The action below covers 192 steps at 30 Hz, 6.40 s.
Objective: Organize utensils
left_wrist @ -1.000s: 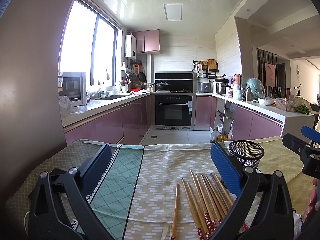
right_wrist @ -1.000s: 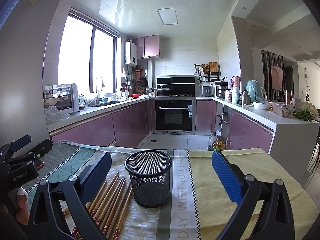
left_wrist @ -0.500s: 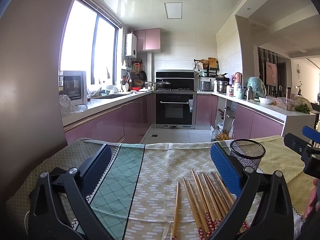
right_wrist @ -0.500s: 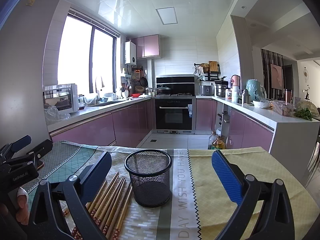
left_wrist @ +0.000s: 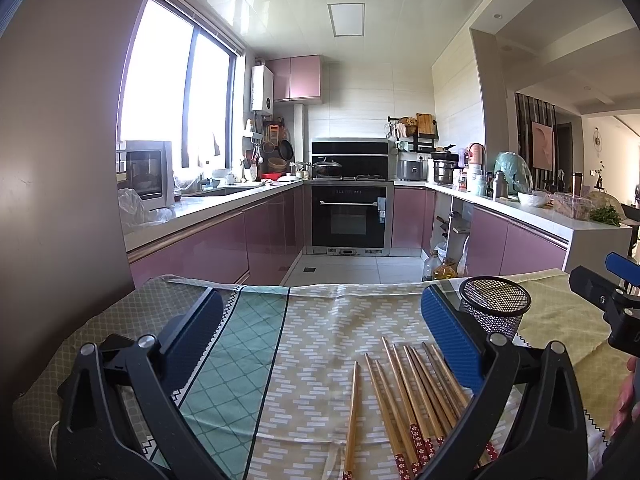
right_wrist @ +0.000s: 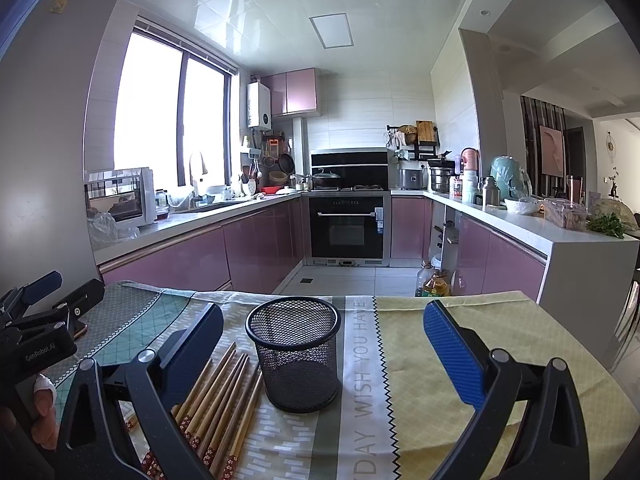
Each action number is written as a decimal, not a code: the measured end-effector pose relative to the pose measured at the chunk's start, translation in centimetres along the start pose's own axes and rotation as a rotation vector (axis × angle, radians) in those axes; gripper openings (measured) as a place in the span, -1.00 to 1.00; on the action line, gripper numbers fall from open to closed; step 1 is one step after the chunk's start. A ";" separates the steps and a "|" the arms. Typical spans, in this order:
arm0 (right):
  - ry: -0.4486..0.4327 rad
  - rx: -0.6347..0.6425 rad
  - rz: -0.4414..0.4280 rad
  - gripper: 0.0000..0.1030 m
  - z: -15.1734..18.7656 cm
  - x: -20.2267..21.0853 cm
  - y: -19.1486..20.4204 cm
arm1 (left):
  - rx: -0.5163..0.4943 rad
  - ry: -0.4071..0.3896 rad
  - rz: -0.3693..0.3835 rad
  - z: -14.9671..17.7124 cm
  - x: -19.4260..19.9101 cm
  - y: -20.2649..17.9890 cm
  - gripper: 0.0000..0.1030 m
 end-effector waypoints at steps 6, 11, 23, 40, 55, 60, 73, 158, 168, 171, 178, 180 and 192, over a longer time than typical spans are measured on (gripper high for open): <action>0.003 -0.002 -0.002 0.89 0.0 0.0 0.0 | 0.000 0.000 0.000 0.0 0.0 0.0 0.89; 0.004 -0.004 -0.003 0.89 0.1 0.0 -0.1 | -0.002 0.002 0.000 0.0 0.0 0.0 0.89; 0.070 -0.013 -0.071 0.89 0.6 -0.9 0.2 | -0.023 0.030 0.000 0.7 -0.6 -0.4 0.89; 0.417 0.032 -0.268 0.54 4.8 -5.7 4.0 | -0.151 0.181 0.011 2.5 -3.4 -1.0 0.81; 0.629 -0.074 -0.303 -0.30 7.6 -10.3 3.6 | -0.322 0.452 0.173 7.6 -7.7 -3.0 -0.02; 0.665 -0.104 -0.289 -0.49 8.0 -11.2 2.8 | -0.337 0.509 0.209 8.5 -8.6 -3.6 -0.20; 0.693 -0.164 -0.314 -0.84 8.1 -13.0 2.2 | -0.275 0.633 0.286 8.9 -11.0 -4.6 -0.84; 0.347 -0.070 -0.543 0.06 -2.6 -5.7 -0.4 | -0.155 0.333 0.426 -3.0 -6.8 -5.1 0.27; 0.610 -0.109 -0.457 -0.05 6.1 -9.5 2.0 | -0.250 0.556 0.382 6.1 -7.8 -4.2 0.08; 0.632 -0.120 -0.439 -0.10 7.0 -9.9 2.0 | -0.250 0.590 0.383 7.4 -7.9 -4.0 0.05; 0.650 -0.095 -0.403 -0.14 7.6 -10.4 2.6 | -0.264 0.625 0.393 8.4 -8.2 -4.1 -0.08; 0.658 -0.087 -0.396 -0.16 7.6 -10.5 2.9 | -0.267 0.632 0.396 8.6 -8.3 -4.2 -0.10; 0.680 -0.071 -0.362 -0.23 8.2 -10.8 2.6 | -0.251 0.656 0.410 8.8 -8.9 -3.4 -0.30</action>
Point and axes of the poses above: each gripper's, at about its wrist camera, not at the fingertips, and x roughly against the way its jaws point, y to its left, z to its underside, the point moved 2 cm from there along -x, roughly the way its jaws point, and after that the axes turned 14 degrees about -z, right-handed, at the moved point
